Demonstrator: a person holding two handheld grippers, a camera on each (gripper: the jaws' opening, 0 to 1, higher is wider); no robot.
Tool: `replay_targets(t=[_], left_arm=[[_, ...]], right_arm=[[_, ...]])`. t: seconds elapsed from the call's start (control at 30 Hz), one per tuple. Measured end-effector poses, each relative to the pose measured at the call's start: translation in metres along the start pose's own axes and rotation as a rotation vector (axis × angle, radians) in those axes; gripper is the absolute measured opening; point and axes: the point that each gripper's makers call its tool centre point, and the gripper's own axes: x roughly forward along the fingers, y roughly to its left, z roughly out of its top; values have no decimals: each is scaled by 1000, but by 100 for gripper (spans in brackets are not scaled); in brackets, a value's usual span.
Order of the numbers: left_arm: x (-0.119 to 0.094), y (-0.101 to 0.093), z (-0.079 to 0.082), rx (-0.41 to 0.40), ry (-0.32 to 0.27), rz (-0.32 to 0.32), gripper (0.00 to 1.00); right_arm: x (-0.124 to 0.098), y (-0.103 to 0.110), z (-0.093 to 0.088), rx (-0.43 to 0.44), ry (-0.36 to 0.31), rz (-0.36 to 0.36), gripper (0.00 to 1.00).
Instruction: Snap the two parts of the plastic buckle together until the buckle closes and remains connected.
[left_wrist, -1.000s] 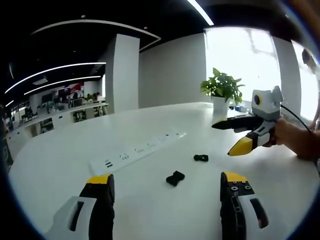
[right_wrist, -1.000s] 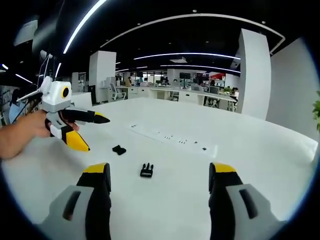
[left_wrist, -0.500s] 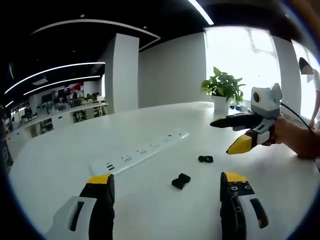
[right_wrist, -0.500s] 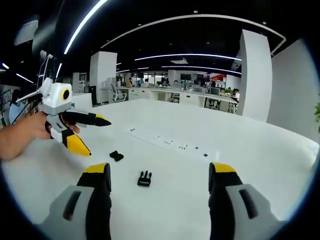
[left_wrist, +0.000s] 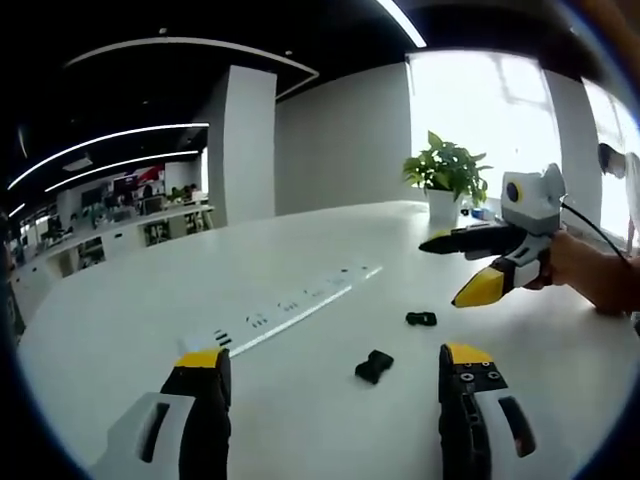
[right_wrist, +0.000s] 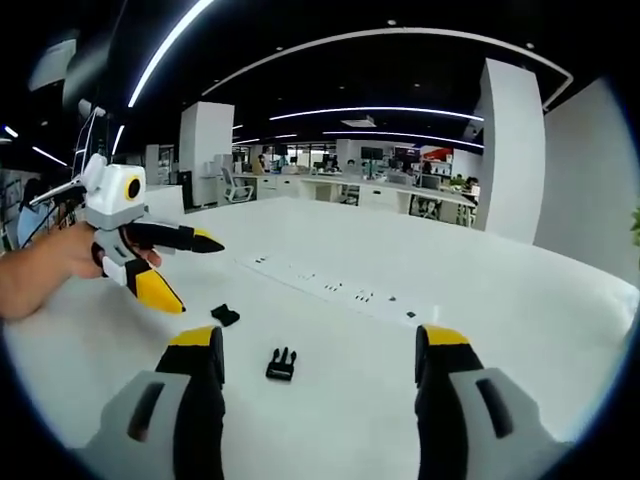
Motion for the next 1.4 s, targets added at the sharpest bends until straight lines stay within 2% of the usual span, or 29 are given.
replay_targets(t=[0.47, 0.87, 1.03, 1.4], left_arm=[[10, 5, 8, -5, -3, -19, 87], [18, 5, 6, 11, 15, -40, 87], [19, 2, 4, 26, 24, -71, 86], [20, 2, 2, 45, 28, -94, 85]], right_arm=[[10, -6, 5, 5, -7, -4, 77], [17, -8, 10, 2, -15, -4, 75], [19, -5, 9, 9, -12, 8, 75], [15, -8, 9, 8, -19, 6, 75]])
